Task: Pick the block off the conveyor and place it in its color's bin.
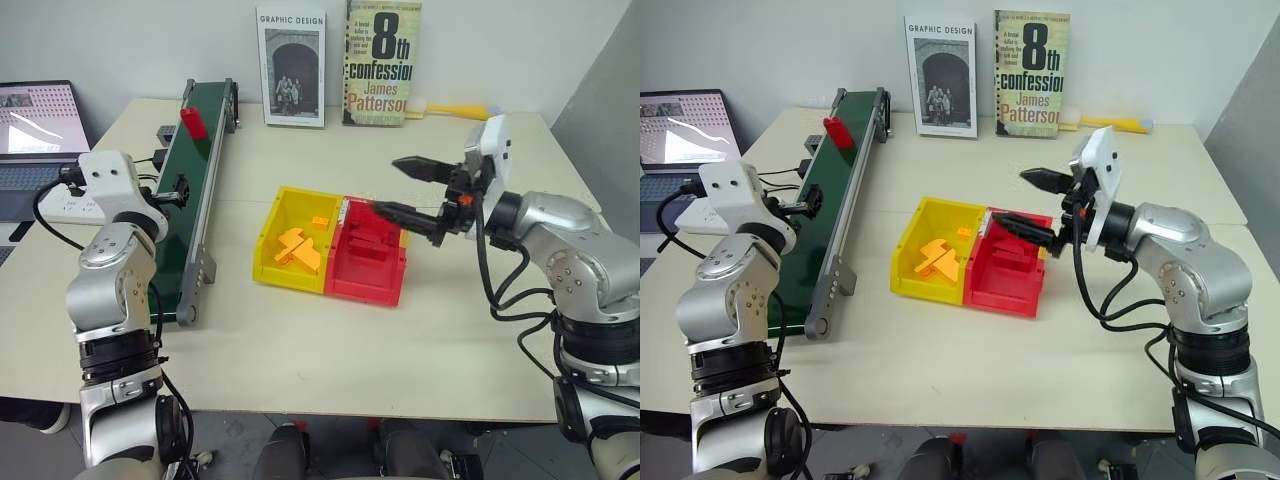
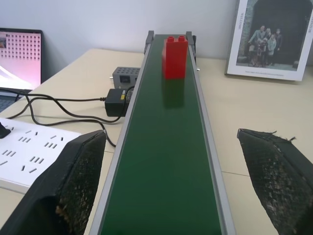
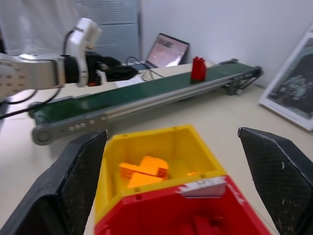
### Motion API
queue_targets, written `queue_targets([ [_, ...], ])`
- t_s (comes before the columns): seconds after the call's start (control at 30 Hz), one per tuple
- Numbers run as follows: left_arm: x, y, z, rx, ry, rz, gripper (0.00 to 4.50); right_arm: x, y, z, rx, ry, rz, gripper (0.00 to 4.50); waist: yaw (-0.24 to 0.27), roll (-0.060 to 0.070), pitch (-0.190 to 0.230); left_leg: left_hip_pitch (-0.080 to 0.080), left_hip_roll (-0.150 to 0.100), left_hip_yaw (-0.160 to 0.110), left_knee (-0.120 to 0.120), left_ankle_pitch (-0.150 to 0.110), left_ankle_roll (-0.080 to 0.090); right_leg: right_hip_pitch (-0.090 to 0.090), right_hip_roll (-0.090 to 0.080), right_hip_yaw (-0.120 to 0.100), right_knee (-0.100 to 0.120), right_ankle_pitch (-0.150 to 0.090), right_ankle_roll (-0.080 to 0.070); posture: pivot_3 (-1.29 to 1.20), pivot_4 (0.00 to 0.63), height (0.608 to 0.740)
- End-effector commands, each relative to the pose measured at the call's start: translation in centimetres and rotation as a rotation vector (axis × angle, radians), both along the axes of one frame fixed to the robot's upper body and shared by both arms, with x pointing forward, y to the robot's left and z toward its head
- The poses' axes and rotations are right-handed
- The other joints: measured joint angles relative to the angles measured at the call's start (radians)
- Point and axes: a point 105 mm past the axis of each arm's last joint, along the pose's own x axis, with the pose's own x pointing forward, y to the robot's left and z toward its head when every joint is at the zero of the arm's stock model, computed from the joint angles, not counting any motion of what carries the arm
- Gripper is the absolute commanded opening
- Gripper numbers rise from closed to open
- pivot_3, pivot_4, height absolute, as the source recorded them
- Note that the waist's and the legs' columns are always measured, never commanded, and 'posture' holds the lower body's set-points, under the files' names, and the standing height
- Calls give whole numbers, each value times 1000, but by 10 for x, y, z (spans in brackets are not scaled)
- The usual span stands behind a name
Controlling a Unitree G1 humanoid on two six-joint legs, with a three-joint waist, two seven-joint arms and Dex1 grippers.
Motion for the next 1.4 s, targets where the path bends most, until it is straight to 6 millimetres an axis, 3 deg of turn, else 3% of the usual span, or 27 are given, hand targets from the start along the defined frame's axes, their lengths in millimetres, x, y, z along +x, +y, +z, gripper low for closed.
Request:
queue_targets([
  [0.03, 2, -2, 15, 22, -39, -3, 4469, -10, 5, 11, 1, -37, 36, 4500, 0, 0, 0, 0, 0, 0, 0, 0, 0, 0, 0, 0, 0, 0, 0, 0, 150, 740],
  [0.53, 6, -1, 7, -2, -8, 13, 4469, -16, 8, 0, -34, -34, 46, 4500, 0, 0, 0, 0, 0, 0, 0, 0, 0, 0, 0, 0, 0, 0, 0, 0, 150, 740],
  [1.0, 13, -3, 3, -56, 10, 8, 4469, -15, 4, 3, -31, -44, 21, 4500, 0, 0, 0, 0, 0, -1, 0, 0, 0, 0, 0, -1, 0, 0, 0, 0, 150, 740],
  [1.2, 12, -4, -8, -115, 50, 9, 3579, -14, 3, 4, -32, -43, 16, 4500, 0, 0, 0, 0, 0, -1, 0, 0, 0, 0, 0, -1, 0, 0, 0, 0, 150, 740],
  [1.4, 8, -2, -12, -115, 68, 27, 2294, -12, 3, 5, -32, -46, 12, 4500, 0, 0, 0, 0, 0, -1, 0, 0, 0, 0, 0, 0, 0, 0, 0, 0, 150, 740],
])
